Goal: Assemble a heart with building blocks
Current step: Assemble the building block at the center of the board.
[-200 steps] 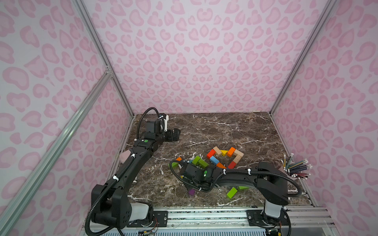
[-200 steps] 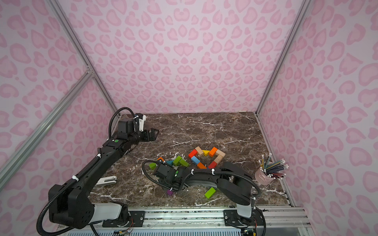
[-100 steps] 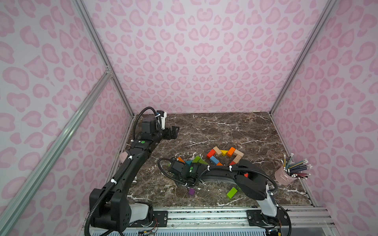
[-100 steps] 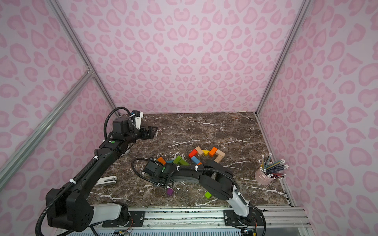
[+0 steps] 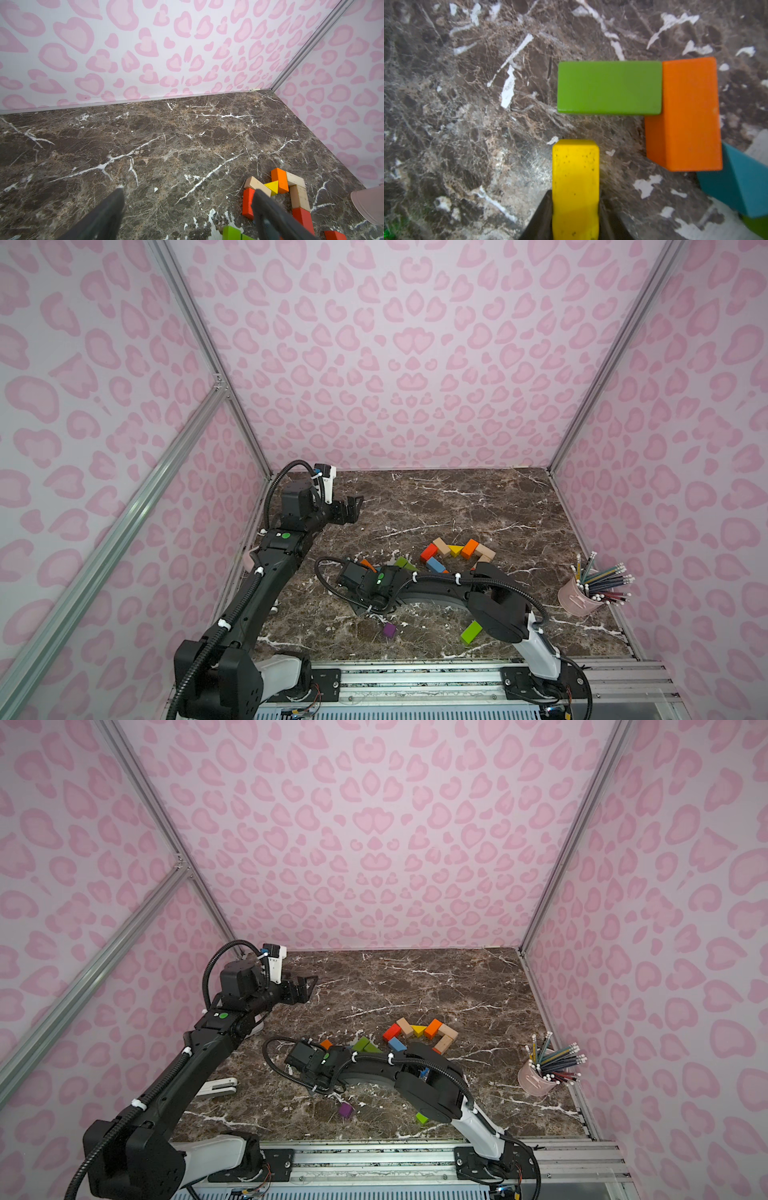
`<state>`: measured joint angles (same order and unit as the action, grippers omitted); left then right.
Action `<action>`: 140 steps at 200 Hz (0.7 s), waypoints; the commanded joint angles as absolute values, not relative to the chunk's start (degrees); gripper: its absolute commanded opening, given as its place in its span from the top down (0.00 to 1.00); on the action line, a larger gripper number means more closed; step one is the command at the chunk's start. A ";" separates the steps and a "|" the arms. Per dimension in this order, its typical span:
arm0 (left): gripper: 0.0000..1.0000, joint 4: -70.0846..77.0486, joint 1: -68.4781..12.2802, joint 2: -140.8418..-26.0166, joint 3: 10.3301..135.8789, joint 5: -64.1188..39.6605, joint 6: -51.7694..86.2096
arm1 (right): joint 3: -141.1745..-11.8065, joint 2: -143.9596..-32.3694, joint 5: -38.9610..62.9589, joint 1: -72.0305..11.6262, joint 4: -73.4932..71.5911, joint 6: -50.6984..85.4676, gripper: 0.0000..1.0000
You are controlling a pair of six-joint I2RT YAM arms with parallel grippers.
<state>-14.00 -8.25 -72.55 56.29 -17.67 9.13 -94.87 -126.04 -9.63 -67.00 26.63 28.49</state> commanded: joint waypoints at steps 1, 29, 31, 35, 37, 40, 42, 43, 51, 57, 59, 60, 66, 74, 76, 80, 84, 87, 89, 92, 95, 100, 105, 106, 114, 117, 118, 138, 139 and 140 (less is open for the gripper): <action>0.02 -11.61 -8.20 -72.09 56.19 -18.14 8.58 | -96.18 -127.14 -10.15 -66.88 28.72 28.69 0.69; 0.02 -11.70 -8.24 -72.07 56.07 -18.18 8.69 | -96.81 -127.86 -10.02 -66.71 28.91 29.04 0.68; 0.02 -11.69 -8.26 -72.07 56.07 -18.23 8.65 | -96.84 -127.88 -10.02 -66.71 28.85 29.04 0.68; 0.02 -11.76 -8.26 -72.07 56.03 -18.20 8.62 | -96.89 -128.03 -10.02 -66.71 28.99 29.09 0.68; 0.02 -11.71 -8.26 -72.07 56.04 -18.20 8.61 | -96.97 -128.07 -10.02 -66.67 28.96 29.09 0.68; 0.02 -11.74 -8.20 -72.07 56.02 -18.19 8.66 | -97.07 -128.16 -10.02 -66.67 28.95 29.14 0.68; 0.02 -11.75 -8.21 -72.00 56.06 -18.26 8.64 | -97.06 -128.19 -10.02 -66.66 29.04 29.17 0.68; 0.02 -11.72 -8.19 -72.04 56.07 -18.23 8.63 | -97.05 -128.21 -10.02 -66.64 29.06 29.17 0.68; 0.02 -11.71 -8.21 -71.98 56.06 -18.11 8.53 | -97.36 -128.40 -10.02 -66.62 29.17 29.14 0.68; 0.02 -11.72 -8.19 -71.99 56.07 -18.15 8.53 | -97.46 -128.52 -9.98 -66.51 29.18 29.16 0.68; 0.02 -11.70 -8.18 -71.98 56.05 -18.09 8.59 | -97.42 -128.57 -10.01 -66.53 29.18 29.15 0.68; 0.02 -11.69 -8.22 -71.94 56.02 -18.06 8.56 | -97.49 -128.58 -9.97 -66.53 29.22 29.17 0.68; 0.02 -11.72 -8.20 -71.96 56.07 -18.03 8.57 | -97.62 -128.71 -10.08 -66.45 29.34 29.20 0.68; 0.02 -11.78 -8.22 -71.94 55.93 -18.11 8.57 | -97.60 -128.76 -10.19 -66.36 29.34 29.34 0.68; 0.02 -11.78 -8.23 -71.91 55.95 -18.11 8.58 | -97.55 -128.76 -10.19 -66.36 29.29 29.35 0.68; 0.02 -11.78 -8.26 -71.98 55.98 -18.14 8.63 | -97.51 -128.76 -10.20 -66.34 29.20 29.33 0.68; 0.02 -11.78 -8.26 -71.97 55.98 -18.18 8.64 | -97.47 -128.72 -10.20 -66.29 29.16 29.29 0.68; 0.02 -11.78 -8.23 -71.98 55.97 -18.19 8.62 | -97.47 -128.79 -10.21 -66.27 29.18 29.36 0.68; 0.02 -11.78 -8.23 -71.98 55.98 -18.26 8.66 | -97.47 -128.83 -10.20 -66.27 29.18 29.36 0.68; 0.02 -11.78 -8.21 -71.98 55.96 -18.28 8.56 | -97.47 -128.85 -10.26 -66.27 29.16 29.43 0.68; 0.02 -11.78 -8.19 -71.94 55.94 -18.28 8.57 | -97.43 -128.84 -10.28 -66.19 29.17 29.39 0.68; 0.02 -11.83 -8.20 -71.90 55.92 -18.20 8.58 | -97.47 -128.93 -10.28 -66.18 29.15 29.38 0.68; 0.02 -11.78 -8.25 -71.85 55.93 -18.19 8.54 | -97.44 -128.94 -10.29 -66.18 29.18 29.53 0.68; 0.02 -11.82 -8.26 -71.83 55.96 -18.15 8.57 | -97.41 -128.94 -10.29 -66.18 29.18 29.53 0.68; 0.02 -11.78 -8.23 -71.81 55.90 -18.11 8.61 | -97.32 -128.94 -10.43 -66.18 29.17 29.46 0.68; 0.02 -11.71 -8.19 -71.81 55.90 -18.11 8.56 | -97.33 -128.91 -10.44 -66.18 29.26 29.59 0.68; 0.02 -11.70 -8.18 -71.81 55.90 -18.11 8.59 | -97.31 -128.92 -10.45 -66.18 29.26 29.56 0.68; 0.02 -11.78 -8.18 -71.81 55.90 -18.11 8.59 | -97.27 -128.85 -10.63 -66.11 29.27 29.70 0.68; 0.02 -11.78 -8.22 -71.81 55.90 -18.11 8.60 | -97.28 -128.85 -10.63 -66.10 29.27 29.75 0.68; 0.02 -11.78 -8.24 -71.81 55.90 -18.11 8.61 | -97.29 -128.85 -10.63 -66.10 29.31 29.73 0.68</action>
